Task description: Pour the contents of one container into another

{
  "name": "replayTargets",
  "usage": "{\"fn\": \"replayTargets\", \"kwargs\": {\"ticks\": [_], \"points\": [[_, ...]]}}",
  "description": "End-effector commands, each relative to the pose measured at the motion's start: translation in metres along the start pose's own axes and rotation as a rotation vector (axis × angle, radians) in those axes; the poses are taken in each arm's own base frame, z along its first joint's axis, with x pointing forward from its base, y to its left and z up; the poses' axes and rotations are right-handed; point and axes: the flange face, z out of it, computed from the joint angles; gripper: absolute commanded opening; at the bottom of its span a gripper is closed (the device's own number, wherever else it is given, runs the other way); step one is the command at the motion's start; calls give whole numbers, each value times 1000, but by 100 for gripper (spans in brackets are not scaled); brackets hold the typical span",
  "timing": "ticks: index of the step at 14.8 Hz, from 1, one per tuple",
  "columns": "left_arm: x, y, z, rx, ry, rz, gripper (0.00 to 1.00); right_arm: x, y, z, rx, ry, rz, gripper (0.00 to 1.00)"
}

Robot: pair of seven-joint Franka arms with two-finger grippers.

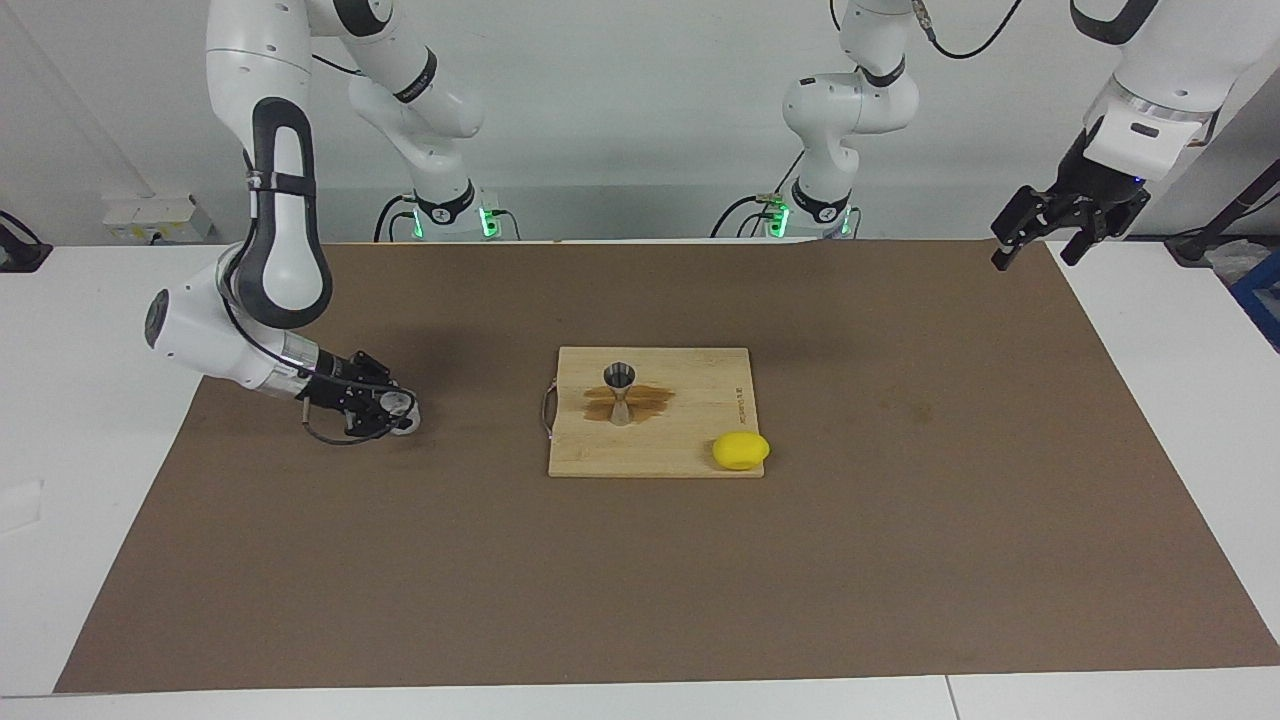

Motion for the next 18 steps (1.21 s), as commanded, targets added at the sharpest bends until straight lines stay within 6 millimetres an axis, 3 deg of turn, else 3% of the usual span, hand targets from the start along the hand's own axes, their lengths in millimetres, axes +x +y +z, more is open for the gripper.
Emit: {"fn": "replayTargets", "kwargs": {"ticks": [1,3,7,12,18], "points": [[-8,1,-1,14,0,0,100,1,5,-5,27,-13,-7,85],[-8,1,-1,14,0,2,100,-4,6,-15,36,2,-22,96],[-9,1,-2,13,2,2,100,-37,1,-50,45,95,-110,99],[-8,1,-1,14,0,0,100,-118,-17,-63,-81,323,-376,100],[-8,1,-1,14,2,0,100,-231,-30,-74,-267,595,-883,100]]}}
